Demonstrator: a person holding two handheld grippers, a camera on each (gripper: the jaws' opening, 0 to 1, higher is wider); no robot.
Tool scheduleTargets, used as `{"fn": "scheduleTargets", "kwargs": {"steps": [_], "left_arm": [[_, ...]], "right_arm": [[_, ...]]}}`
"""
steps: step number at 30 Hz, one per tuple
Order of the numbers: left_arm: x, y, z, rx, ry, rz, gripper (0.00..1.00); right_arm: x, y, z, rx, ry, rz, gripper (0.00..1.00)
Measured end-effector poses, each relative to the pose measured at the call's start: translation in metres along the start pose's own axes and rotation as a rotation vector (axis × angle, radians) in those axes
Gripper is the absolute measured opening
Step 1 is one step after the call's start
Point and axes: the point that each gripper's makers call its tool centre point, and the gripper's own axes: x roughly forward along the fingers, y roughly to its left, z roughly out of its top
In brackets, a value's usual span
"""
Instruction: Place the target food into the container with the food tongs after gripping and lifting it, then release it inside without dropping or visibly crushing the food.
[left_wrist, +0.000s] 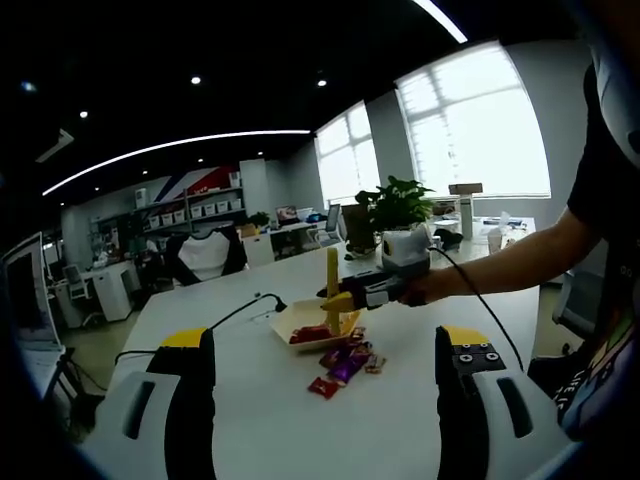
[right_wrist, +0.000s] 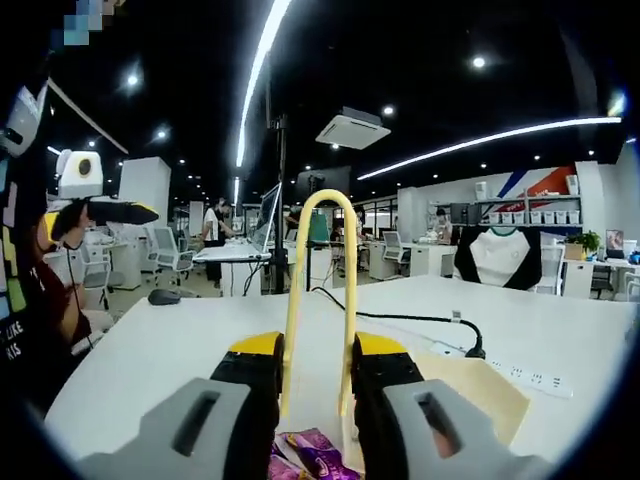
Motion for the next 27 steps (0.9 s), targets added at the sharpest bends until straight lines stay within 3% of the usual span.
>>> {"fn": "scheduleTargets", "kwargs": {"steps": [12, 27], "left_arm": [[-0.001, -0.001, -0.003, 0.001, 0.009, -0.007, 0.97], [-0.003, 0.002, 0.001, -0.003, -0.010, -0.006, 0.97]], "right_arm": [[-0.003, 0.021, -0.016, 0.002, 0.041, 0.108, 0.23], [-0.001, 0.033, -0.049, -0.023, 0.124, 0.164, 0.23]]}}
